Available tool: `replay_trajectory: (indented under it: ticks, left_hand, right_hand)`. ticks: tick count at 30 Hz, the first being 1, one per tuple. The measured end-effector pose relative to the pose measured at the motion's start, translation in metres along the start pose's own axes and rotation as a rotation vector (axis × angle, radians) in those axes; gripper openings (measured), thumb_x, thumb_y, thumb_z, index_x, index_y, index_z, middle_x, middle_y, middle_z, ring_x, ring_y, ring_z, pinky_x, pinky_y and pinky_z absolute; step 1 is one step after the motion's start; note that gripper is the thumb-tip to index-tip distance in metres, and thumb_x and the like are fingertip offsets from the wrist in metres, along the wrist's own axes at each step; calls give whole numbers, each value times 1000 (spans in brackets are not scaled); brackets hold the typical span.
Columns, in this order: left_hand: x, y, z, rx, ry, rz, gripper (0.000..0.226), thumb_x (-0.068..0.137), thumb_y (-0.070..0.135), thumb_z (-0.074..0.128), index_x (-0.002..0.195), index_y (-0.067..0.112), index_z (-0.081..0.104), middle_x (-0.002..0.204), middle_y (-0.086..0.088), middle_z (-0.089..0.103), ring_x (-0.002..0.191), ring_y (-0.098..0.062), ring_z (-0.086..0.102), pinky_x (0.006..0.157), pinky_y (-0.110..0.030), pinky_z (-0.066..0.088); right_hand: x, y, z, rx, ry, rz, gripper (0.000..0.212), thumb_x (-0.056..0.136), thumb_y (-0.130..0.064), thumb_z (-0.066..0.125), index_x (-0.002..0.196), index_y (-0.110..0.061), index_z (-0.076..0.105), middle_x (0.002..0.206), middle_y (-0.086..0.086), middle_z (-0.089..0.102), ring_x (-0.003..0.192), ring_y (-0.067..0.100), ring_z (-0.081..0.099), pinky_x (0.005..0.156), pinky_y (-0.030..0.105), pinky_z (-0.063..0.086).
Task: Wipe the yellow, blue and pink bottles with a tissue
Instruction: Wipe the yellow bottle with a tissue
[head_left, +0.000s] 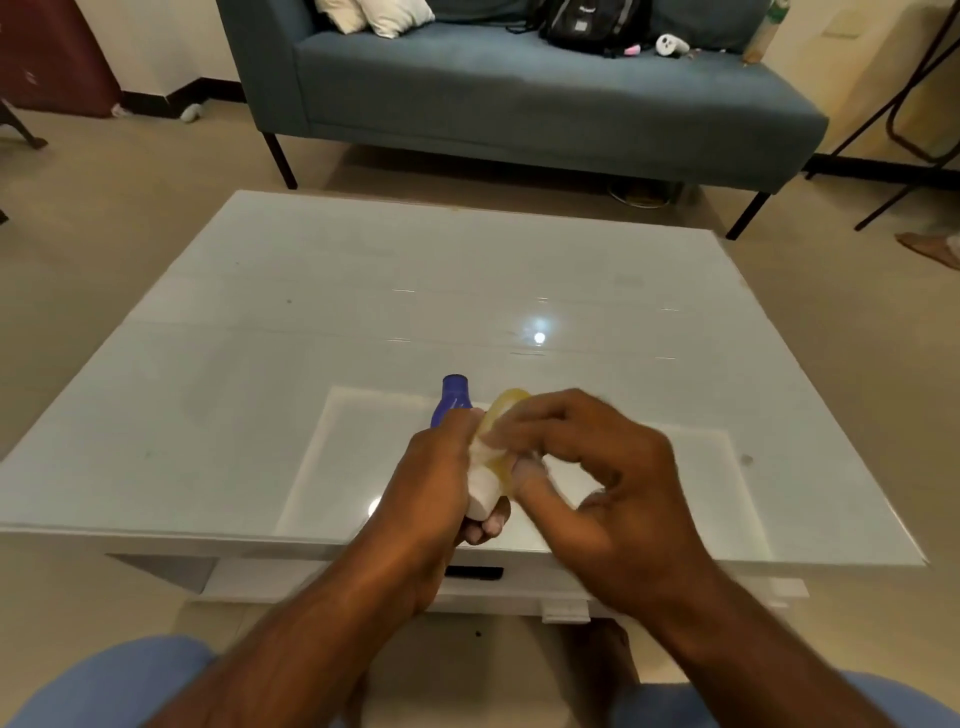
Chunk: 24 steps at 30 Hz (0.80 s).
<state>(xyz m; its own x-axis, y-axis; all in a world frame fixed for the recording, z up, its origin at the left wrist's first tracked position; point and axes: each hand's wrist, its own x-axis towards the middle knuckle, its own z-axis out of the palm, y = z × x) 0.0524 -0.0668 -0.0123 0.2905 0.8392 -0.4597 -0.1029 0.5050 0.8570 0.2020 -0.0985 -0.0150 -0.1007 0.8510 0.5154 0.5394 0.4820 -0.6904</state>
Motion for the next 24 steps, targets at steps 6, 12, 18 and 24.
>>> replay_trajectory:
  ticks: [6, 12, 18, 24]
  left_hand:
    - [-1, -4, 5, 228, 61, 187, 43, 100, 45, 39, 72, 20, 60, 48, 1, 56, 39, -11, 50, 46, -25, 41]
    - [-1, -1, 7, 122, 109, 80, 42, 103, 39, 37, 95, 5, 61, 69, -14, 60, 45, -11, 54, 40, -20, 45]
    - [-4, -2, 10, 184, 78, 154, 42, 102, 42, 38, 86, 11, 61, 58, -5, 60, 42, -11, 53, 41, -20, 42]
    - [0, 2, 7, 124, 1, 69, 62, 100, 55, 33, 95, 2, 65, 69, -18, 63, 48, -19, 53, 42, -23, 40]
  right_hand:
    - [9, 23, -12, -77, 103, 132, 26, 91, -2, 73, 108, -19, 81, 107, -8, 75, 102, 7, 70, 84, 23, 59]
    - [-4, -4, -2, -41, -21, -72, 21, 83, -9, 69, 99, -15, 82, 106, -9, 75, 103, 8, 69, 89, 25, 55]
    - [6, 17, -13, -71, 105, 114, 30, 90, 2, 74, 111, -19, 81, 109, -6, 74, 103, 8, 70, 86, 28, 60]
    - [0, 10, -10, -41, 63, 65, 28, 88, 4, 74, 105, -18, 82, 106, -9, 74, 101, 8, 71, 85, 22, 58]
